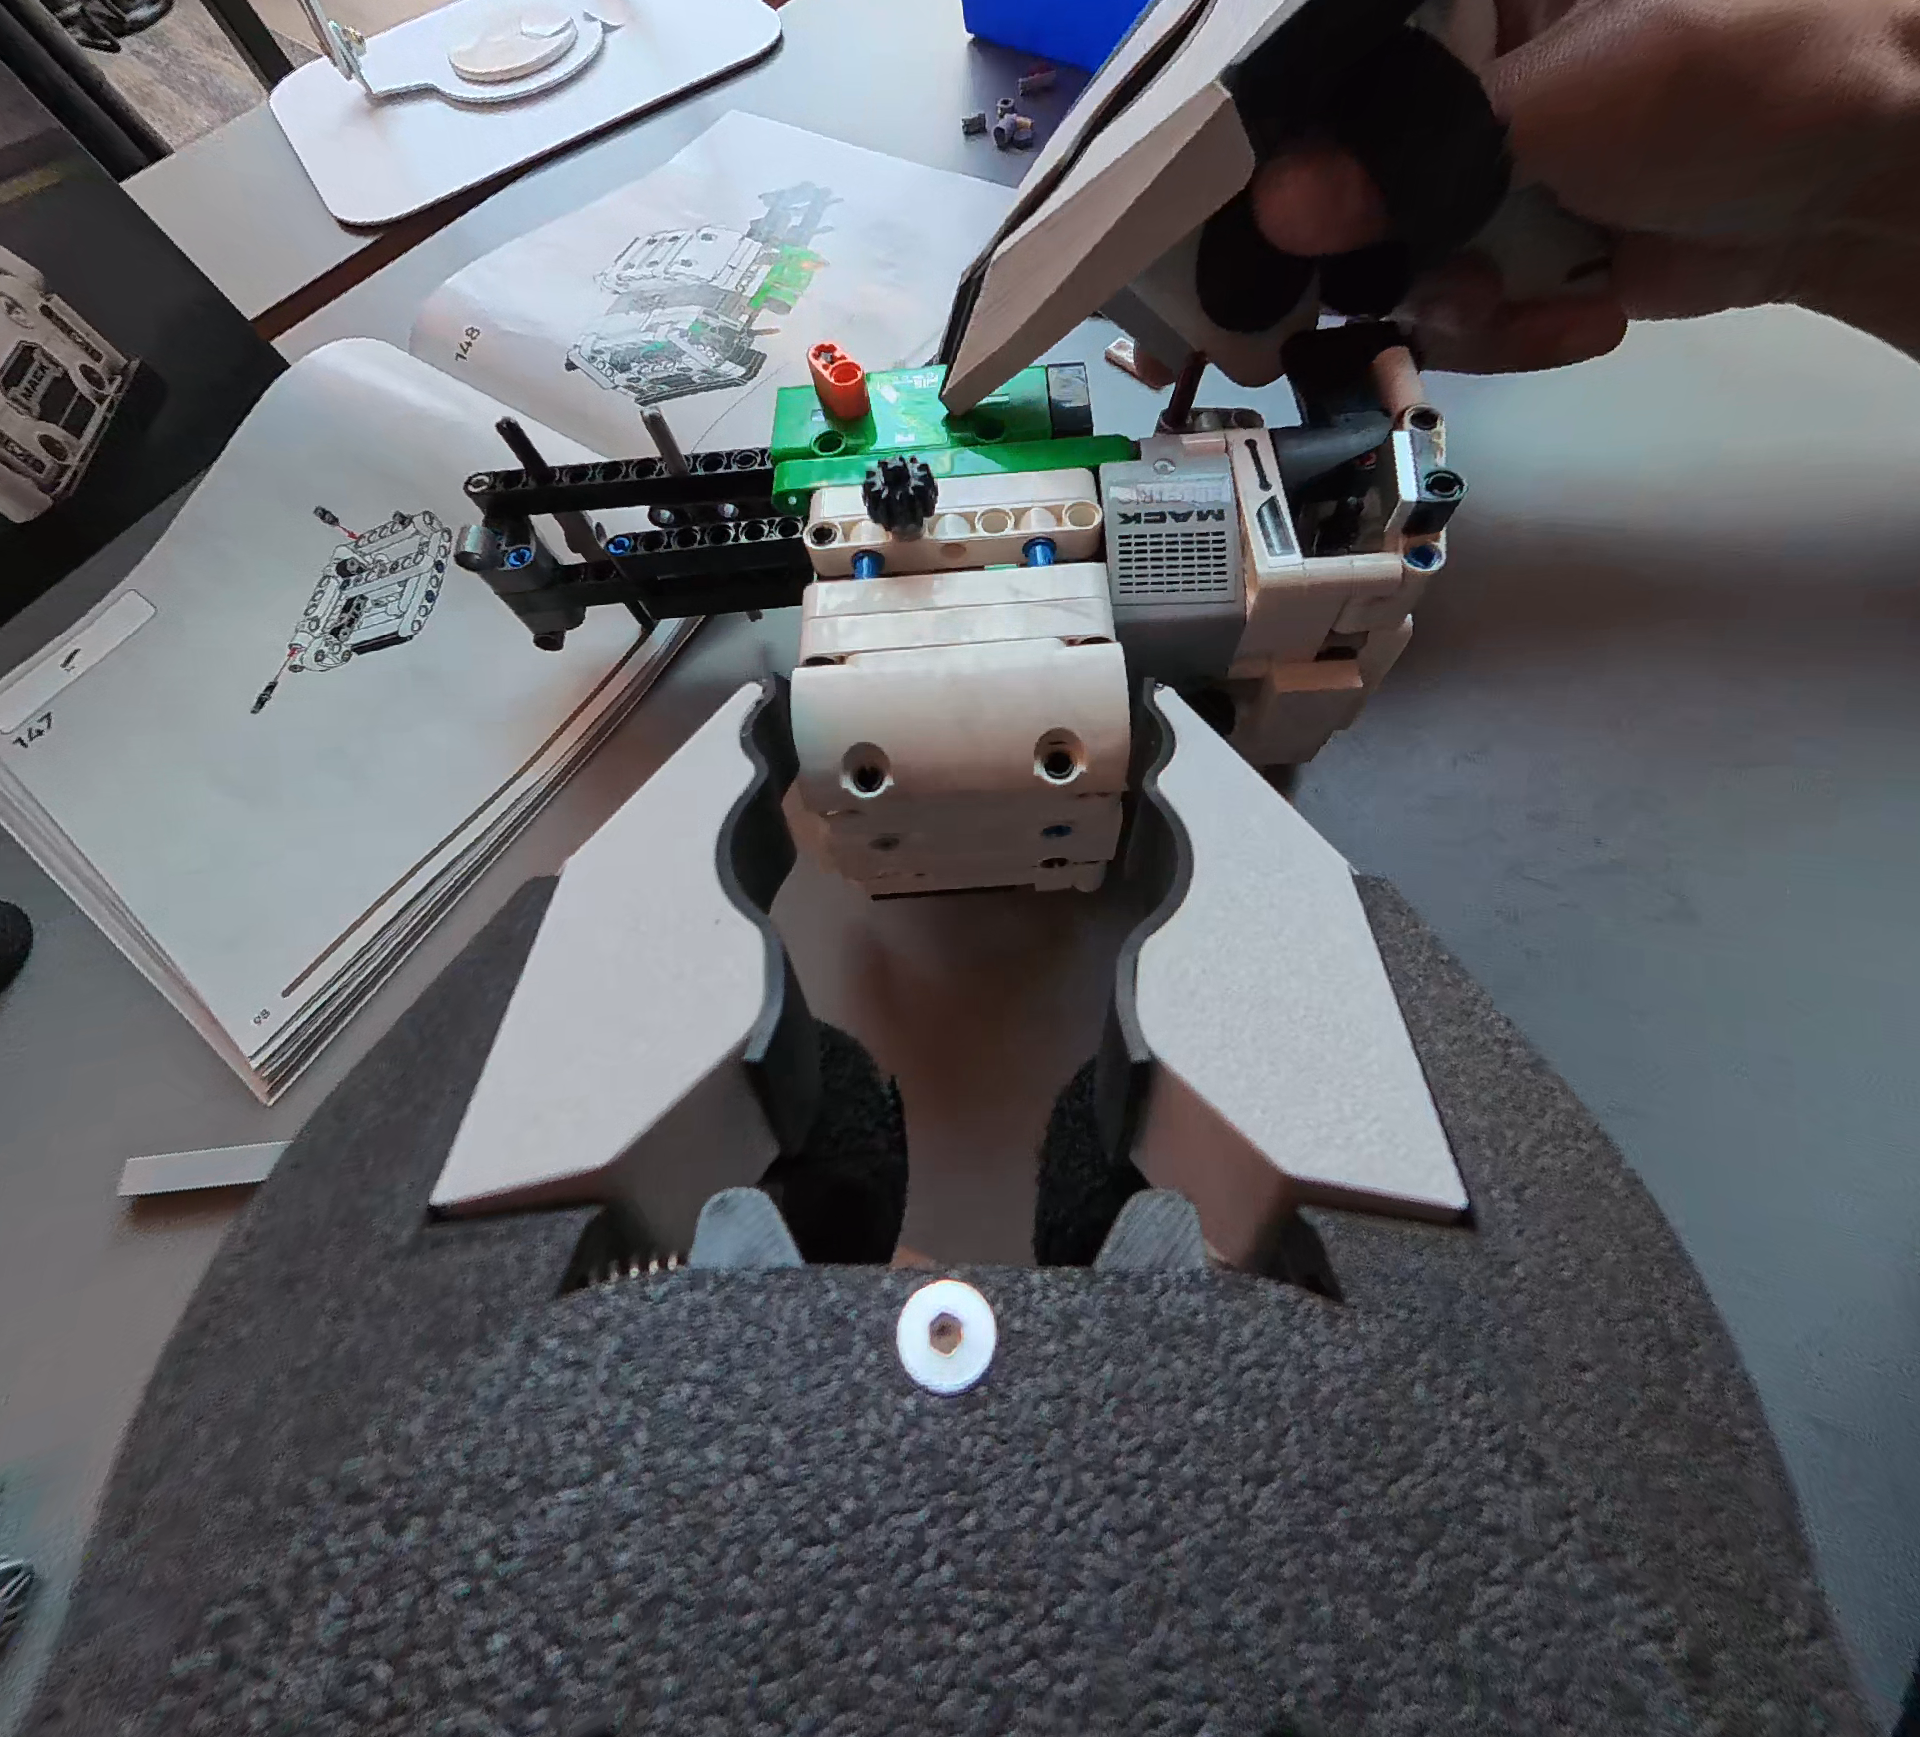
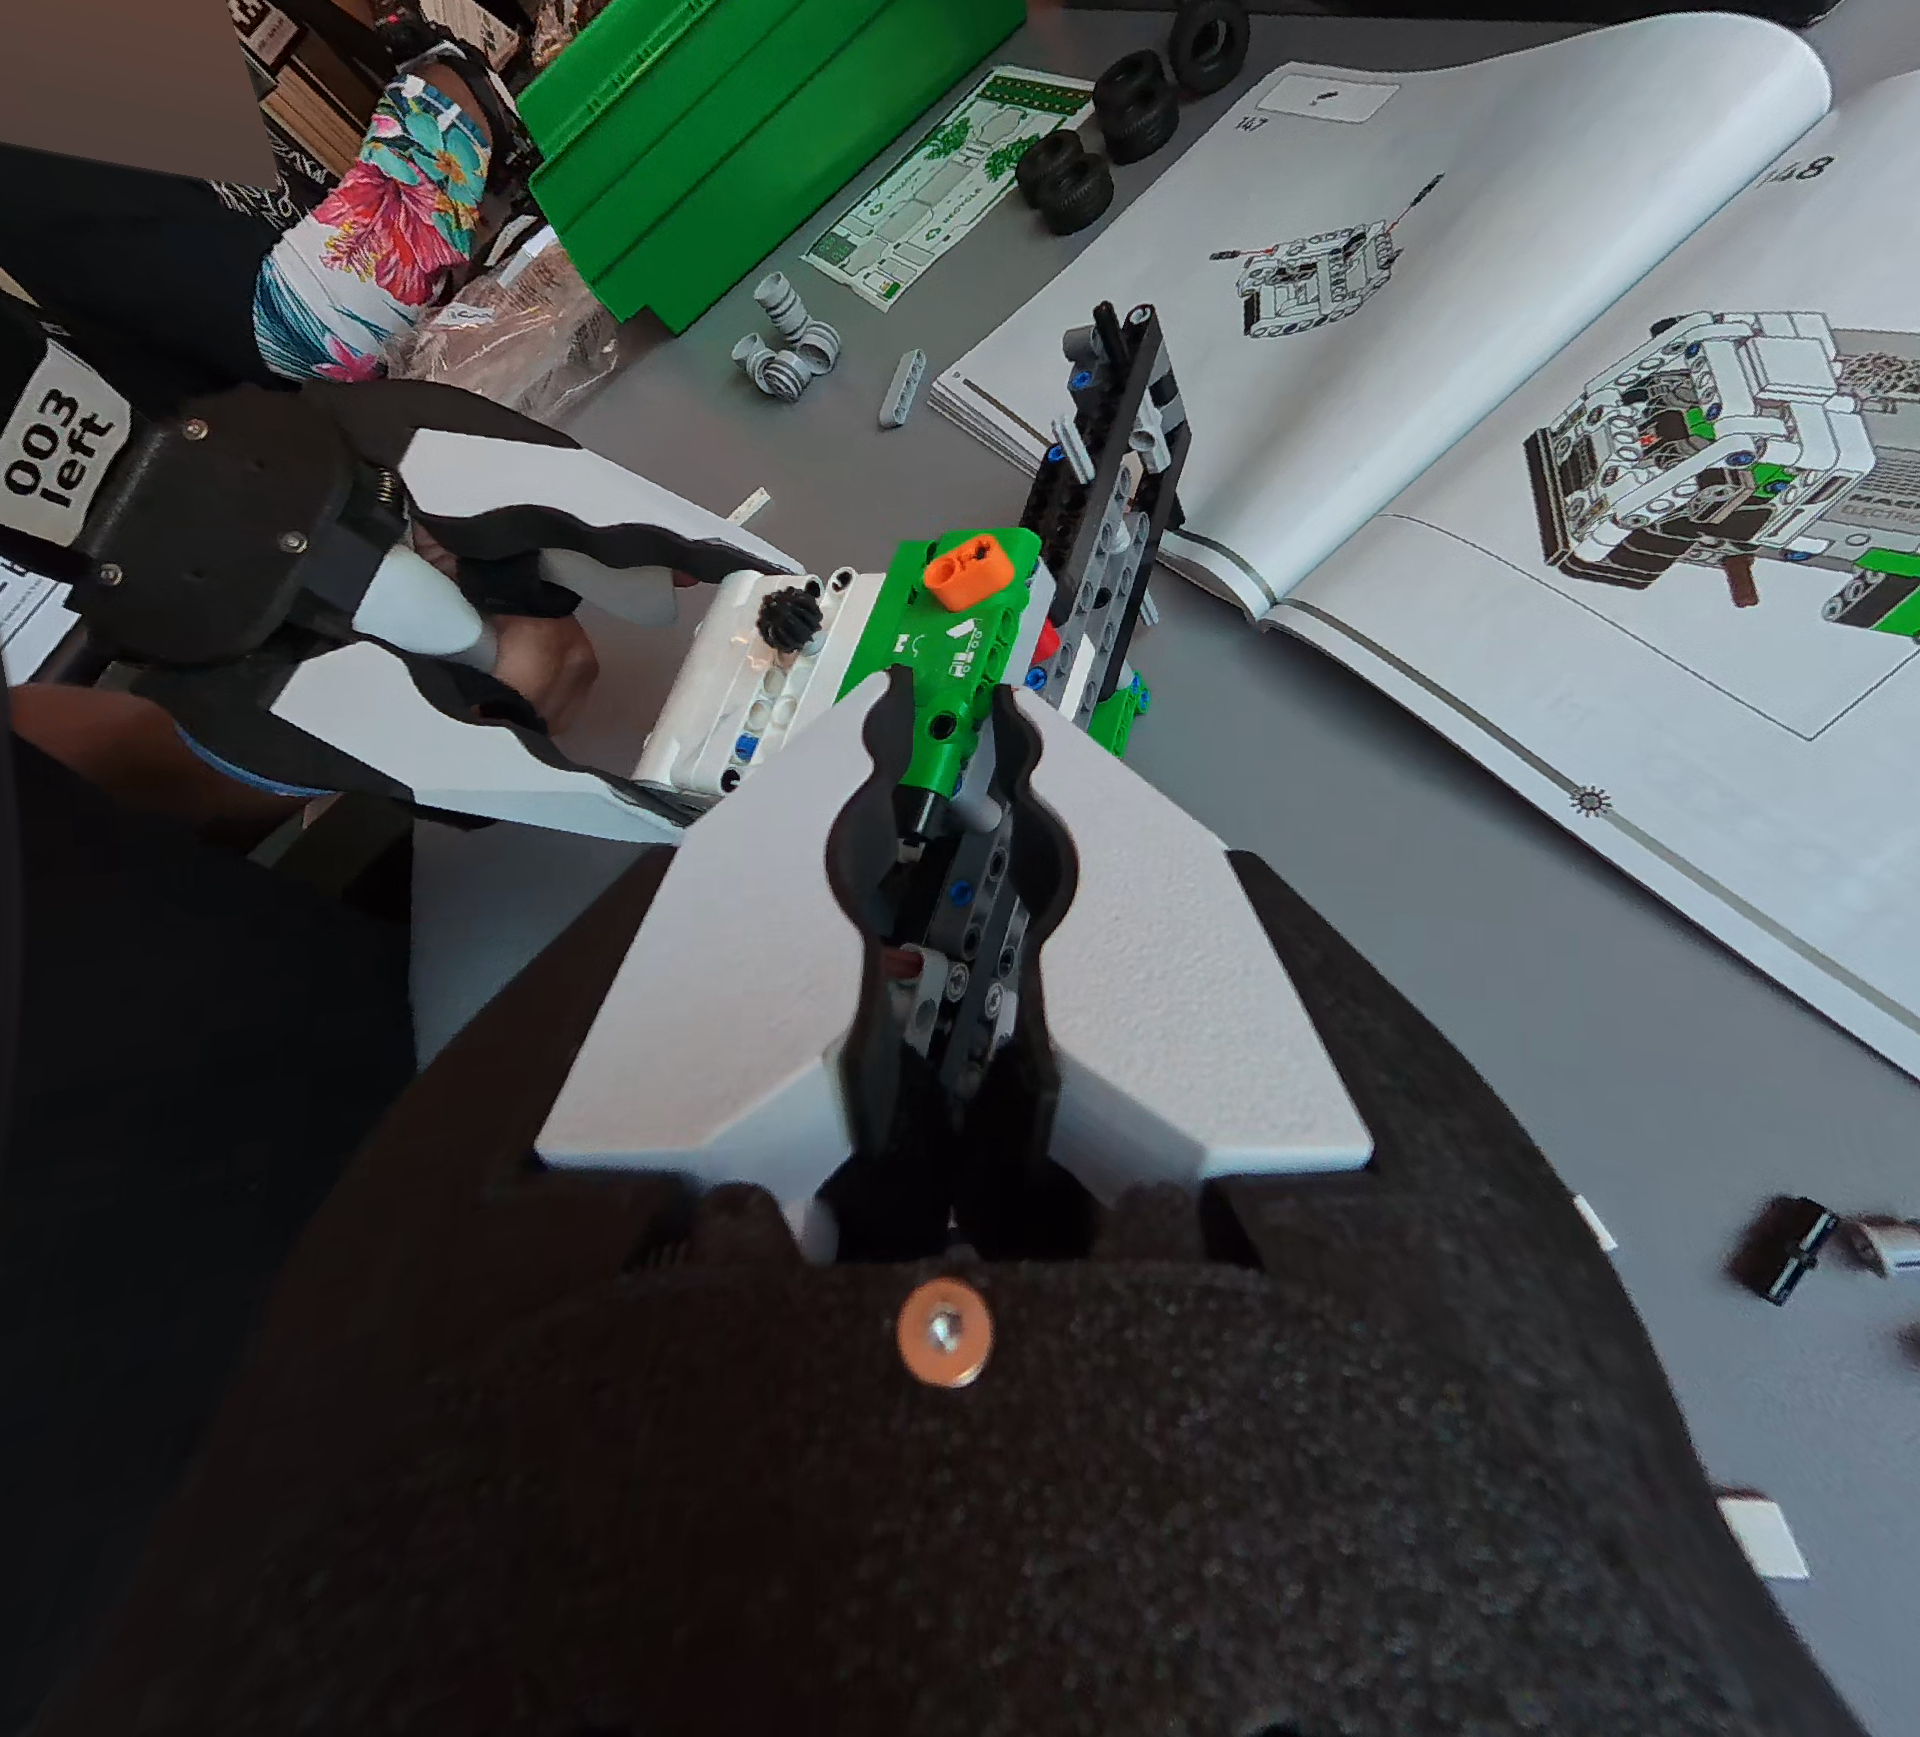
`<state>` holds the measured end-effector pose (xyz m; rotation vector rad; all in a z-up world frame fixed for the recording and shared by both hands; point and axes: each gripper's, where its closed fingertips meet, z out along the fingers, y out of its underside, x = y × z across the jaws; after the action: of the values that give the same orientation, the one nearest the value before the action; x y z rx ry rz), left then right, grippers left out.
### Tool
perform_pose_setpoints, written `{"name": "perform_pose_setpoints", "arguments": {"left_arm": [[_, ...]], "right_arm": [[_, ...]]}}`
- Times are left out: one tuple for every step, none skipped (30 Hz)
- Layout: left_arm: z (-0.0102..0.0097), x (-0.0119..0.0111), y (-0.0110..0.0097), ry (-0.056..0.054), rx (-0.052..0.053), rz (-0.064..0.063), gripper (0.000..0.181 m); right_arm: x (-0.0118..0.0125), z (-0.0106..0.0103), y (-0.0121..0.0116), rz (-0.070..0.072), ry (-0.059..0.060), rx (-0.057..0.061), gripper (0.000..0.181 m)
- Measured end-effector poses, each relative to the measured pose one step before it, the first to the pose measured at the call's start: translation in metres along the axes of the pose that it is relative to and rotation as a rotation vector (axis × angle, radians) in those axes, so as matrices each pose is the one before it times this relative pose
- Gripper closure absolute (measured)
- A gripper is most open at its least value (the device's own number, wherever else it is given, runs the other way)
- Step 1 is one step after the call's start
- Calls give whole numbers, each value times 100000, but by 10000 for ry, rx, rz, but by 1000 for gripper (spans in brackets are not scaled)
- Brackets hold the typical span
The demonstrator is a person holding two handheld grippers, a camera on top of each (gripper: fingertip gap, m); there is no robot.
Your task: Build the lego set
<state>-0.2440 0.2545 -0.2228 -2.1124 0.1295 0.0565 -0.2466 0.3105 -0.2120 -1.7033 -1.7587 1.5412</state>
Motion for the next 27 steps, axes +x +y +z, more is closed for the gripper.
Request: {"name": "perform_pose_setpoints", "arguments": {"left_arm": [[-12, 1, 27, 10, -34, 30, 118], [-17, -8, 28, 20, -29, 34, 118], [2, -18, 25, 15, -39, 50, 118], [-8, -18, -22, 14, -34, 56, 118], [11, 11, -38, 30, -31, 56, 118], [40, -12, -59, 16, -43, 81, 118], [47, -55, -68, -31, -45, 101, 118], [41, -47, -95, -74, -31, 147, 118], [43, -48, -139, -111, 3, 218, 118], [17, -15, -128, -110, 16, 238, 118], [34, 42, -95, -37, 18, 197, 118], [51, 99, -111, 44, 30, 85, 118], [80, 159, -41, 119, -21, -13, 118], [38, 82, -91, 122, 18, -14, 118], [-4, 19, -158, 120, 54, -8, 118], [31, -11, -59, 148, -42, -40, 118], [55, -43, 16, 161, -110, -26, 118], [36, -64, 27, 139, -134, -6, 118], [1, -53, 8, 97, -130, -34, 118], [-17, -53, -31, 41, -83, -101, 118], [24, -20, 99, 21, -126, -199, 118], [73, 119, 168, 68, -92, -222, 118], [80, 106, 90, 38, 10, -186, 118], [23, 25, 44, -19, 35, -125, 118], [-16, -17, 32, -29, 23, -59, 118], [-21, -1, -59, -10, 55, 5, 118], [-11, 6, -119, -7, 83, 43, 118]], "right_arm": [[-19, 12, -2, -30, 17, -28, 166], [1, 9, -24, 3, -14, -32, 166], [1, 17, -25, 50, -28, -16, 166], [21, -17, -16, 113, -21, -27, 166], [22, -78, 15, 79, 42, -113, 166], [43, -86, 12, 4, 143, -156, 165], [79, -99, 0, -61, 251, -134, 165], [71, -119, 20, -74, 272, -106, 164], [47, -134, 30, -66, 232, -94, 164], [-70, -130, 81, -42, 114, -124, 161], [-375, -67, 114, -12, -129, -173, 148], [-1301, 85, 188, 135, -775, -247, 121], [-621, 169, 69, 270, -339, -186, 106], [90, 100, 202, 6, 92, -258, 105], [211, 94, 368, -96, 178, -320, 108], [-108, 77, 149, -87, 29, -188, 104], [-115, 27, 12, 24, 71, -113, 100], [-142, 46, 4, 25, 98, -151, 96], [-60, 93, 43, -18, 196, -237, 94], [29, 113, 26, -39, 291, -266, 93], [27, 151, -4, -30, 306, -247, 92], [-43, 221, -56, -4, 262, -195, 91], [-13, 306, -64, 86, 251, -154, 89], [14, 304, -124, 70, 241, -84, 86], [90, 223, -85, 42, 307, -93, 85], [169, 220, 92, 3, 341, -191, 81], [224, 240, 250, -97, 403, -256, 80]]}}
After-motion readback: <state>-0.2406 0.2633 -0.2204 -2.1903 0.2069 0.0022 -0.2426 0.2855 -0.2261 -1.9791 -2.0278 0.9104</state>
